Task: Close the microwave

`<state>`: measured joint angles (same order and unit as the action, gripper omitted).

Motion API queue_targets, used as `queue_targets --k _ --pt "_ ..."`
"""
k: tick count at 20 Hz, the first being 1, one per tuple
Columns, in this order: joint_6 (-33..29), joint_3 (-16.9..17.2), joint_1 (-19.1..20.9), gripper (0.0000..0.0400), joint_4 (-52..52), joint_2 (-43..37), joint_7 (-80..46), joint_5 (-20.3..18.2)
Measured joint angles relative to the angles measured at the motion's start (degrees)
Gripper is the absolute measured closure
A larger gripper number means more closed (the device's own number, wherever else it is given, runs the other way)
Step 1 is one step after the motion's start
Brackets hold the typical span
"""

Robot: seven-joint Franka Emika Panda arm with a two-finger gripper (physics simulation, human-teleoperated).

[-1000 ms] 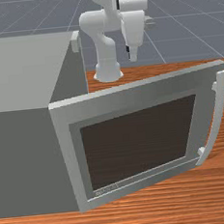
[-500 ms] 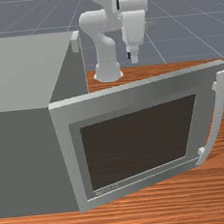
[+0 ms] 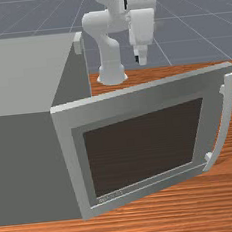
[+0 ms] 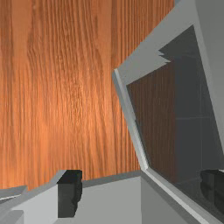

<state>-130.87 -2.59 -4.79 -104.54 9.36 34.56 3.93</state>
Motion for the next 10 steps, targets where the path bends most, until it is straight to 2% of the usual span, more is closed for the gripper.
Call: queue_targets --k 1,2,5,6,10 --pt "1.6 0.0 0.0 0.0 1.7 1.0 0.3 -0.3" --pt "5.7 -0.4 0.4 0.0 5.3 2.9 3.6 -1.4" --pt "6.8 -0.3 0.3 0.0 9.1 5.6 2.7 -1.1" --pt "7.0 0.0 -0.1 0.0 9.3 5.8 0.7 0.1" --pt "7.2 -0.2 -0.8 0.0 9.7 6.1 -0.4 0.6"
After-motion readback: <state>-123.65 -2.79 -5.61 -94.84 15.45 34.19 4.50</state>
